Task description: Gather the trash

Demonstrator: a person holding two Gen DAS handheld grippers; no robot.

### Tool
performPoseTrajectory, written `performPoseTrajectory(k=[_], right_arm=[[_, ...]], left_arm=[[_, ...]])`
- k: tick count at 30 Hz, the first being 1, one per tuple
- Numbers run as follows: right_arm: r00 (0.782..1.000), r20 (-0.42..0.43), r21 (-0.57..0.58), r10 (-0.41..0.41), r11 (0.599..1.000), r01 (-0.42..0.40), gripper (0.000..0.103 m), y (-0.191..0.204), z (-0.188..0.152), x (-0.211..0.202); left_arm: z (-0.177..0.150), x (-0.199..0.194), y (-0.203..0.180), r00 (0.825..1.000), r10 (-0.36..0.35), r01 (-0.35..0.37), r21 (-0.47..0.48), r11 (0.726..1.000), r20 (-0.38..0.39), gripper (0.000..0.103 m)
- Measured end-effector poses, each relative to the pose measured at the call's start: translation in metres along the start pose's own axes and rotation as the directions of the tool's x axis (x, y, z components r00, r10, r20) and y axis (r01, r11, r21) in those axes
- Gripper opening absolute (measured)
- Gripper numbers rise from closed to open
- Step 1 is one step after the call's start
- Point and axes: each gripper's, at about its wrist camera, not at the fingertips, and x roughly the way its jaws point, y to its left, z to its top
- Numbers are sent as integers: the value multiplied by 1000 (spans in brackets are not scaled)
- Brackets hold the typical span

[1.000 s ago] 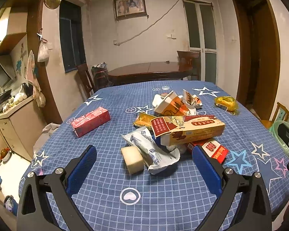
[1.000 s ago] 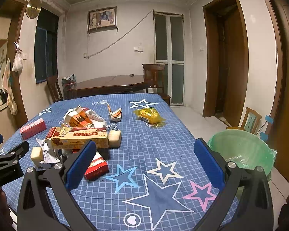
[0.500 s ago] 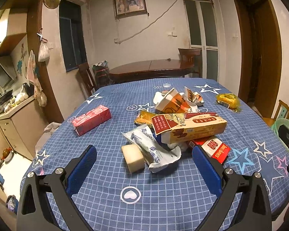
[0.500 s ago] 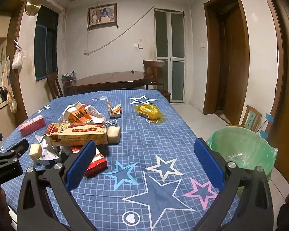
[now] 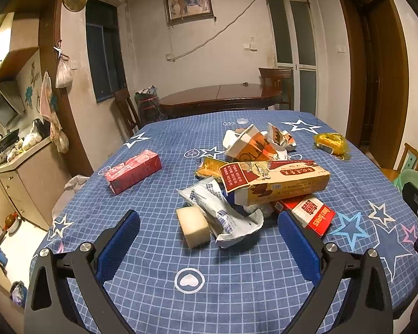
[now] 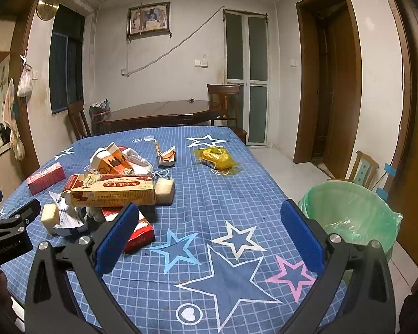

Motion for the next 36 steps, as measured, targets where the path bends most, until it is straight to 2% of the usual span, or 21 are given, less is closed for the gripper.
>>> performPoseTrajectory(k=[36], right_arm=[[1000,-2,-16,-5,1000,5,98,1,-1,4]], left_arm=[[2,5,-1,1000,15,-15,14,1000,-9,99]])
